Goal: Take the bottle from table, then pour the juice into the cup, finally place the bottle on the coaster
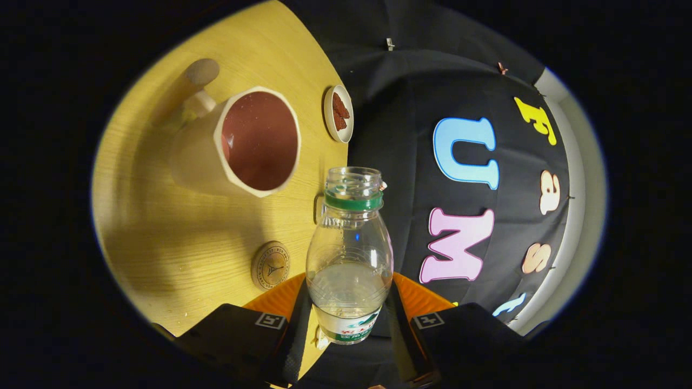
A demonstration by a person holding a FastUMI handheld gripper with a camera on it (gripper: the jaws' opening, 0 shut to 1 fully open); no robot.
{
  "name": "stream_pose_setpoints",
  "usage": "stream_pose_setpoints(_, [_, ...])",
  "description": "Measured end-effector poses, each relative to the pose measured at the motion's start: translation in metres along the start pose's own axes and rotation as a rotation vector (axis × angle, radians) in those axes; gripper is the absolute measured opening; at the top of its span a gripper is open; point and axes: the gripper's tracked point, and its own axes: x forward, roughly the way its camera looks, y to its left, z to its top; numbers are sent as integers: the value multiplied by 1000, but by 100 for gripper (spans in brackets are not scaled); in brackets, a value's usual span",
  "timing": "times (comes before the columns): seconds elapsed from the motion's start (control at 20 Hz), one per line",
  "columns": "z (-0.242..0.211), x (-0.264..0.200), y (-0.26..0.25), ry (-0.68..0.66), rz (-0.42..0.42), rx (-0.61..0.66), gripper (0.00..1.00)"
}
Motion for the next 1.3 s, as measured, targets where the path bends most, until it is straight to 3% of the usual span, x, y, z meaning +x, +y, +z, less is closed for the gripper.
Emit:
stream_pose_setpoints(0.75, [16,7,1,-77,-13,-204,70])
stream_pose_setpoints(1.3, [17,13,0,-102,-5,-272,70])
